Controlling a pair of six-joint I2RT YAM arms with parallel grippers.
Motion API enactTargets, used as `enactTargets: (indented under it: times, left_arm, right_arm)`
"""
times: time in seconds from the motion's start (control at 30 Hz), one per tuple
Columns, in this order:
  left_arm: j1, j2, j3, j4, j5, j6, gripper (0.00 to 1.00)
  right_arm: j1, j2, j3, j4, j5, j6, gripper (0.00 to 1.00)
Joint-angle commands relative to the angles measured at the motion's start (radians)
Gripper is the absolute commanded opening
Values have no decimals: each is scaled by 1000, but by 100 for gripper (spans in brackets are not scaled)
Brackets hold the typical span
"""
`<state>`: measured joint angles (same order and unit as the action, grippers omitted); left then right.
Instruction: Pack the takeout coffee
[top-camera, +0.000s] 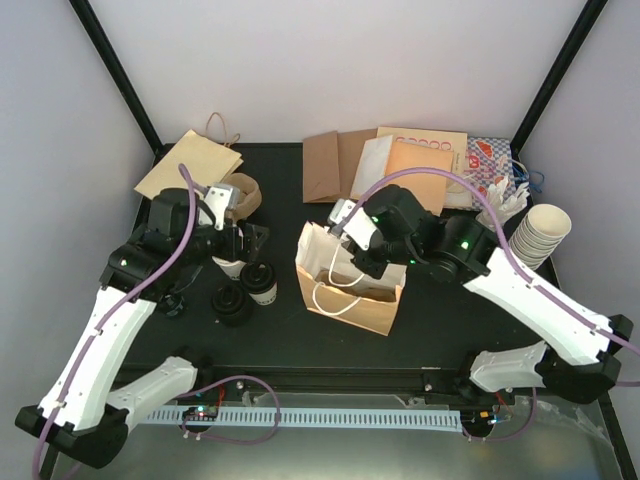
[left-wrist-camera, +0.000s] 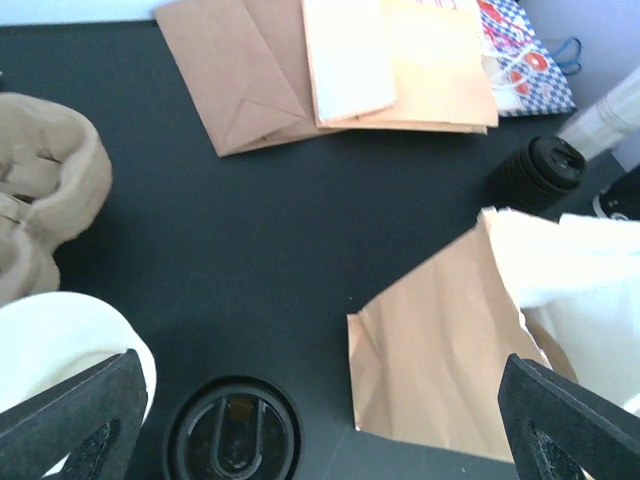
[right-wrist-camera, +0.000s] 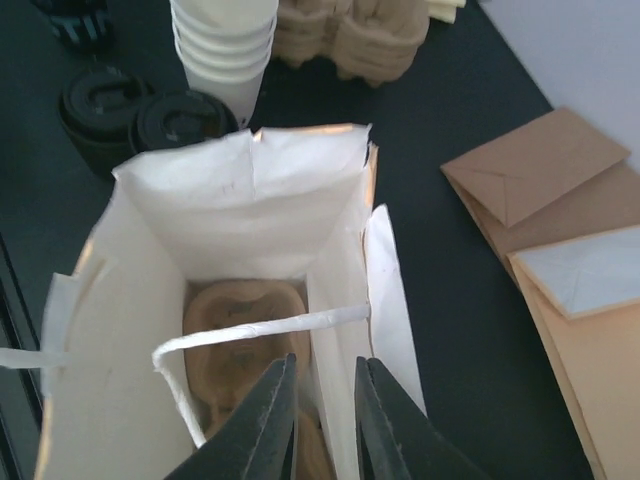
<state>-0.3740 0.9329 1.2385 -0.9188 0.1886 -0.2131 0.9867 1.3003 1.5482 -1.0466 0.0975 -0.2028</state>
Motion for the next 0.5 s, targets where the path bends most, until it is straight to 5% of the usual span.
enactTargets:
  times: [0.0, 0.2, 0.37, 0.47]
  left_arm:
    - [7, -61, -50, 40, 125, -14, 99]
    - [6, -123, -94, 11, 175, -35, 99]
    - [6, -190, -148, -17, 177, -50, 99]
    - [6, -223, -178, -39, 173, -61, 99]
  right_arm:
    - [-2, -62, 35, 40, -25, 67, 24]
    - [-2, -134, 2, 79, 27, 145, 56]
    - [-2, -177, -27, 98, 223, 286, 99]
    - [-2, -213, -59, 107, 354, 413, 100]
